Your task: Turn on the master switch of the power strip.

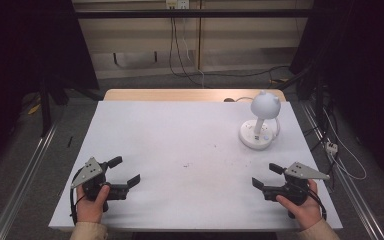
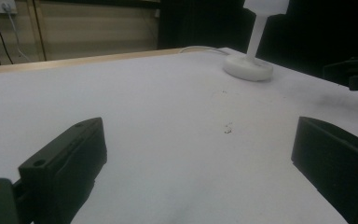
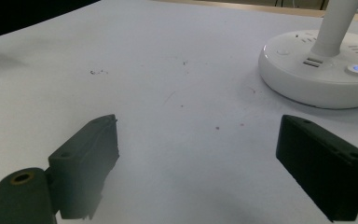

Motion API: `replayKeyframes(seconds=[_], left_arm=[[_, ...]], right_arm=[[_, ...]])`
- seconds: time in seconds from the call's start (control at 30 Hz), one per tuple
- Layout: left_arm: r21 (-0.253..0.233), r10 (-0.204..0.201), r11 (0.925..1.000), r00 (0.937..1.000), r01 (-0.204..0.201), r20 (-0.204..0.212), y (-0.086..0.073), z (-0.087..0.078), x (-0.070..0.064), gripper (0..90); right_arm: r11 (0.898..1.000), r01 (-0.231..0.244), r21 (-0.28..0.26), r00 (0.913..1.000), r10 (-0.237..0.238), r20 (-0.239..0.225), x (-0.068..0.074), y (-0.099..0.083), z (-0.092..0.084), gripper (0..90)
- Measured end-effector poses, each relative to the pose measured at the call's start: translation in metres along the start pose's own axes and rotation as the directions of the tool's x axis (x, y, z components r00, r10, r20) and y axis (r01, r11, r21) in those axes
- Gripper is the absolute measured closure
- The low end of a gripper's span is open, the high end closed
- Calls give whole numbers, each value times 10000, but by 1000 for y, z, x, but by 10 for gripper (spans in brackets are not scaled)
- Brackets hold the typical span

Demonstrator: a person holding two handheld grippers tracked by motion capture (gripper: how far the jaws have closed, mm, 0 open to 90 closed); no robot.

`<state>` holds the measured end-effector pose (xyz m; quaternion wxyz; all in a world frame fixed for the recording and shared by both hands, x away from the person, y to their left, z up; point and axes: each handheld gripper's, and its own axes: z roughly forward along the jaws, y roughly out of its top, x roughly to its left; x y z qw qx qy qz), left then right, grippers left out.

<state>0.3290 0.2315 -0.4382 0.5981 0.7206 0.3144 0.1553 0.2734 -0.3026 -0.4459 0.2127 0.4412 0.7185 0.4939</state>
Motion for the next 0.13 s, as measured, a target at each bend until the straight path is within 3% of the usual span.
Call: replayKeyframes(seconds=[0.13], left_arm=[[25,-7,10000,10000,7,-8,0,1,-1,28]], right_arm=[[10000,36,38,10000,-36,66,0,-1,0,120]])
